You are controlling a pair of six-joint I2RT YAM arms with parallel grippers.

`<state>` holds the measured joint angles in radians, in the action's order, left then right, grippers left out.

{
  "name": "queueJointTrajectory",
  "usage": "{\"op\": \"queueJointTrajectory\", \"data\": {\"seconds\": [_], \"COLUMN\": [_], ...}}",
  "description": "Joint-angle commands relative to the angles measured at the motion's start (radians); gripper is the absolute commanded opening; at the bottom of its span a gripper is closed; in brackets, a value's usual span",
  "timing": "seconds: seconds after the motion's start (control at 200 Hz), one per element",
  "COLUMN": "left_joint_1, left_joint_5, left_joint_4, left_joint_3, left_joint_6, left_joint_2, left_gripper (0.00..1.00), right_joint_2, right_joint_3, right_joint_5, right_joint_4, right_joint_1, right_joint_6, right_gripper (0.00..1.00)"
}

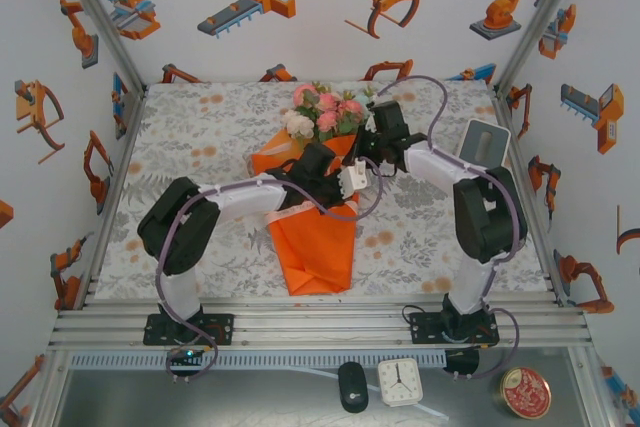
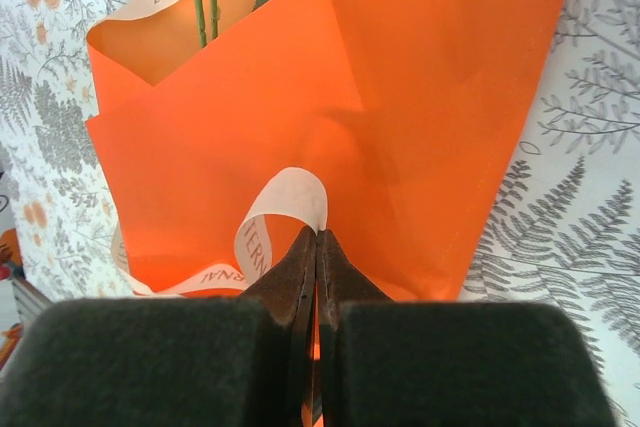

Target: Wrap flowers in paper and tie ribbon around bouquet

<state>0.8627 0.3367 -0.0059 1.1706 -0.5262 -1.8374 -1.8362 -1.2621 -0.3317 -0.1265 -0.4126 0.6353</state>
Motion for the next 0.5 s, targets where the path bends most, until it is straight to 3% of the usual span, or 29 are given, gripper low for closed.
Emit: {"op": "queueJointTrajectory", "data": {"seconds": [0.0, 0.175, 0.33, 0.496], "left_joint_1": [0.001, -0.001, -0.001, -0.002], "left_joint_5": [0.053, 0.033, 0.022, 0.001], "left_joint_4": [0.059, 0.068, 0.078, 0.083], "left_joint_3": [-0.029, -0.031, -0.02, -0.001], "left_joint_6": [0.053, 0.071, 0.09, 0.103], "left_joint_2": [0.104, 0.118, 0.102, 0.081], "left_gripper": [0.0, 0.0, 0.0, 0.0], "right_joint_2": [-0.047, -0.044, 0.006, 0.091], "right_joint_3": [-0.025, 0.029, 0.051, 0.102], "right_joint_5": [-0.091, -0.285, -0.383, -0.37], "right_joint_4": [-0.023, -0.026, -0.148, -0.15], "right_joint_1": [-0.001, -0.004, 0.008, 0.063], "right_joint_6": [0.058, -0.029, -0.165, -0.165], "right_gripper": [0.0, 0.0, 0.16, 0.27]}}
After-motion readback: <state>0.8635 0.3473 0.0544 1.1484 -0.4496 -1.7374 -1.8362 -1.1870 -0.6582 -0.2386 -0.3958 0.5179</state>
